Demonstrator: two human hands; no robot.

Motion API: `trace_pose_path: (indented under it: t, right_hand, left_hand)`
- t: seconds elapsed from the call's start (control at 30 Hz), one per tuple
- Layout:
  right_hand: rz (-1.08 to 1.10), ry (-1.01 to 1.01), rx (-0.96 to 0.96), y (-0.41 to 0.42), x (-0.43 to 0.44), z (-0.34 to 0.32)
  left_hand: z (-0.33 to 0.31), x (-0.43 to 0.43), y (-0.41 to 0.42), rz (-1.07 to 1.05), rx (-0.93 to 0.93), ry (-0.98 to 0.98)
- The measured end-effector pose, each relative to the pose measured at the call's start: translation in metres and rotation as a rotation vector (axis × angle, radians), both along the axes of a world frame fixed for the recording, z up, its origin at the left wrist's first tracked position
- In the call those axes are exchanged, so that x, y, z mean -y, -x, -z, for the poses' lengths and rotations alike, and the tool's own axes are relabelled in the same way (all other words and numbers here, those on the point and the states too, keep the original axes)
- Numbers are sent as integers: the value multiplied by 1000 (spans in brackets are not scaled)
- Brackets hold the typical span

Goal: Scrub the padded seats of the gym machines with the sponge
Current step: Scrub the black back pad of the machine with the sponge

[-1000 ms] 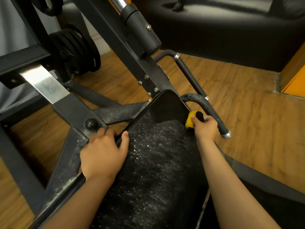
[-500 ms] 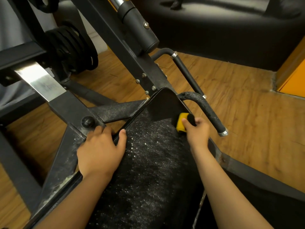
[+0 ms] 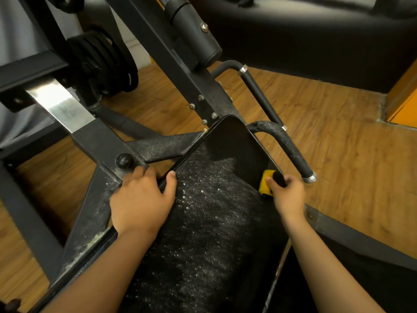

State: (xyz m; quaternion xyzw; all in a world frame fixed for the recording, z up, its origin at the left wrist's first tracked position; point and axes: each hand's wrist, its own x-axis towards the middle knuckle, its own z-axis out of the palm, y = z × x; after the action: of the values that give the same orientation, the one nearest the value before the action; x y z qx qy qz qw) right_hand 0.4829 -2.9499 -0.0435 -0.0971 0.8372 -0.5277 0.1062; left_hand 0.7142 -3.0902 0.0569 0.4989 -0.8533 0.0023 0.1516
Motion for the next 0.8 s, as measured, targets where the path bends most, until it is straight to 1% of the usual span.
trace_pose_path:
  t: [0.17,0.27,0.33,0.47,0.5,0.57,0.63,0.7,0.8]
  right_hand:
    - [-124,78,-92,-20,21,-15]
    - [-69,54,-70,-17,3,0]
    - [-6,10,-22,-13,-19,17]
    - [90,-46,153,1,-45,39]
    - [102,-19,213,7,-44,39]
    - [124,99,299,21,-35,30]
    - [148,158,267,34,-23,19]
    - [133,163,208,44,-10,9]
    - [-14,186,119,48,14,-6]
  left_hand:
    - [0,0,0,-2,-8,-7]
    - [-1,-1,0,1,-16,-14]
    - [-1,-1,-1,2,-18,-11]
    - [0,-1,-1,-5,-22,-4]
    - [0,0,-1,-5,-27,-1]
    - [0,0,-1,-7,-39,10]
    - [1,0,0,-7,-36,16]
    - [2,0,0,-6,-32,16]
    - [3,1,-1,-6,-40,18]
